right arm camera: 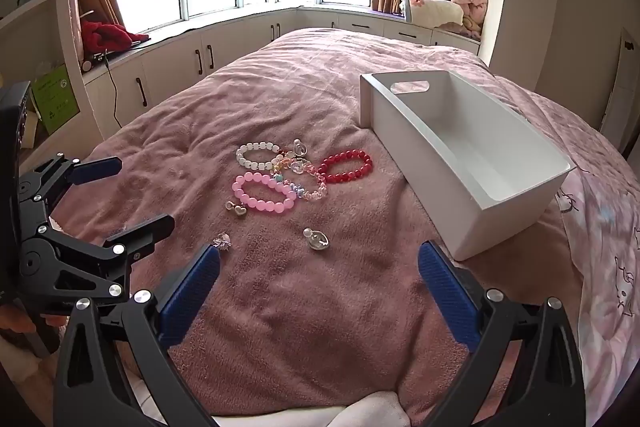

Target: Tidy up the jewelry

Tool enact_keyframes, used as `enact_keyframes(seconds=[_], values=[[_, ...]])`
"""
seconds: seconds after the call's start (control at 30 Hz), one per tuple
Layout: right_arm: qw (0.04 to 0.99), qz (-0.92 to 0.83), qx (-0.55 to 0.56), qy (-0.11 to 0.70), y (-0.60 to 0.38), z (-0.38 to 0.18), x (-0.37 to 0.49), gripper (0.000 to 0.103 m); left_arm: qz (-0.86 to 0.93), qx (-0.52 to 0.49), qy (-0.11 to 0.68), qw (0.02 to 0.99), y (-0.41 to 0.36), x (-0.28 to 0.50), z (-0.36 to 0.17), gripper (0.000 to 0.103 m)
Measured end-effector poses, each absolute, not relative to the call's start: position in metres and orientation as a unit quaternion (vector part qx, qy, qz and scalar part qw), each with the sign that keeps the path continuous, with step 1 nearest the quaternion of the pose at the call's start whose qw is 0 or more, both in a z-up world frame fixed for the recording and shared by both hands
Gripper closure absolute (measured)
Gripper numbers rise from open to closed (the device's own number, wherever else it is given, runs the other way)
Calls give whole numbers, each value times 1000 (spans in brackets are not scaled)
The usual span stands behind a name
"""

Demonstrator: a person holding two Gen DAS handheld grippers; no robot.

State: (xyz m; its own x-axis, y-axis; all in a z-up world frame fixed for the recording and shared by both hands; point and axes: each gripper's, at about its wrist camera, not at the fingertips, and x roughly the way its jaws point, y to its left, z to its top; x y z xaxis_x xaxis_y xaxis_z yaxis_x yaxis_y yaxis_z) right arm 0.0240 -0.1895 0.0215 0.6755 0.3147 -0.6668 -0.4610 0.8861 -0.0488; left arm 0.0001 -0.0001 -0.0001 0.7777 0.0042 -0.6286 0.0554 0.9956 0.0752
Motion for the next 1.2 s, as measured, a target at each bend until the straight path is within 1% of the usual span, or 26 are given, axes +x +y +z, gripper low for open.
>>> enact_keyframes(seconds=[1.2], values=[[901,245,-104,342,-183,23,19,5,-16,43,340,939,0,0,0,3]])
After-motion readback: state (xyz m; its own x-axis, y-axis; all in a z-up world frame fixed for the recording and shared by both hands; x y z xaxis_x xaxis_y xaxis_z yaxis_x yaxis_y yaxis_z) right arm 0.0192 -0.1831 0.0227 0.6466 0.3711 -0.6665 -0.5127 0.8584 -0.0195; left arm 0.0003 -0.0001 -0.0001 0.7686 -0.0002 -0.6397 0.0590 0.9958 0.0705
